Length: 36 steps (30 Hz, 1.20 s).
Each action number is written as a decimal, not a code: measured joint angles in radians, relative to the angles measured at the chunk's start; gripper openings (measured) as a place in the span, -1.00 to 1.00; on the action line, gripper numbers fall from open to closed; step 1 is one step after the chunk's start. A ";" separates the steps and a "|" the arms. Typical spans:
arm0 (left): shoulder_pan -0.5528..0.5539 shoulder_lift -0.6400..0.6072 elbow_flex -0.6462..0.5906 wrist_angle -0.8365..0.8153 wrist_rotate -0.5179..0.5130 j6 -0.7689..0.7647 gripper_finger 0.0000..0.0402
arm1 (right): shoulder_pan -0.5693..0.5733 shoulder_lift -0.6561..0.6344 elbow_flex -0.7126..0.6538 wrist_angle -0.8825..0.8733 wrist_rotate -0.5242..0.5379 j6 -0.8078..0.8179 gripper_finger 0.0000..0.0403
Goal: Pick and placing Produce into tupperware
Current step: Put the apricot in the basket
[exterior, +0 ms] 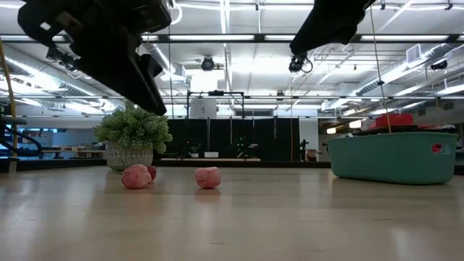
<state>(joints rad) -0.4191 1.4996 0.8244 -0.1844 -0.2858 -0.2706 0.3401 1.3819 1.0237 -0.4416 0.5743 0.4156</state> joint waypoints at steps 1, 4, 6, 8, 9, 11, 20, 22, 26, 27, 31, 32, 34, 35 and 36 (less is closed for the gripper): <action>0.000 0.004 -0.001 0.001 0.000 0.010 -0.32 | 0.000 0.000 0.000 0.000 0.000 0.000 -0.49; 0.000 0.025 -0.002 0.028 0.000 0.030 -0.15 | 0.000 0.000 0.000 0.000 0.000 0.000 -0.49; 0.000 0.048 -0.001 0.086 0.000 0.042 -0.03 | 0.000 0.000 0.000 0.001 0.001 0.000 -0.49; 0.001 0.075 -0.002 0.152 -0.001 0.048 0.09 | 0.000 0.000 0.000 0.001 0.001 0.000 -0.50; 0.004 0.090 -0.002 0.196 -0.005 0.048 0.14 | 0.000 0.000 0.000 0.001 0.001 0.000 -0.50; 0.012 0.116 -0.001 0.263 -0.007 0.048 0.22 | 0.000 0.000 0.000 -0.002 0.001 0.000 -0.50; 0.037 0.260 -0.001 0.320 -0.009 -0.016 0.32 | 0.000 0.000 0.000 -0.003 0.001 0.000 -0.50; 0.036 0.294 -0.002 0.355 -0.009 -0.019 0.30 | 0.000 0.000 0.000 -0.006 0.001 0.000 -0.50; 0.034 0.334 0.001 0.428 -0.008 -0.021 0.27 | 0.000 0.000 0.000 -0.006 0.001 0.000 -0.50; 0.034 0.340 0.001 0.433 -0.008 -0.022 0.27 | 0.000 0.000 0.000 -0.006 0.001 0.000 -0.49; 0.035 0.348 0.001 0.447 -0.008 -0.031 0.28 | 0.000 0.000 0.000 -0.006 0.001 0.000 -0.49; 0.035 0.348 0.001 0.452 -0.008 -0.033 0.27 | 0.000 0.000 0.000 -0.006 0.001 0.000 -0.49; 0.035 0.348 0.001 0.455 -0.008 -0.033 0.26 | 0.000 0.000 0.000 -0.006 0.001 0.000 -0.49; 0.035 0.348 0.001 0.460 -0.008 -0.033 0.24 | 0.000 0.000 0.000 -0.006 0.001 0.000 -0.49; 0.035 0.348 0.001 0.465 -0.008 -0.033 0.23 | 0.000 0.000 0.000 -0.006 0.001 0.000 -0.49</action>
<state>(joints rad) -0.3844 1.8481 0.8253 0.2802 -0.2935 -0.3039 0.3405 1.3819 1.0237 -0.4480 0.5752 0.4156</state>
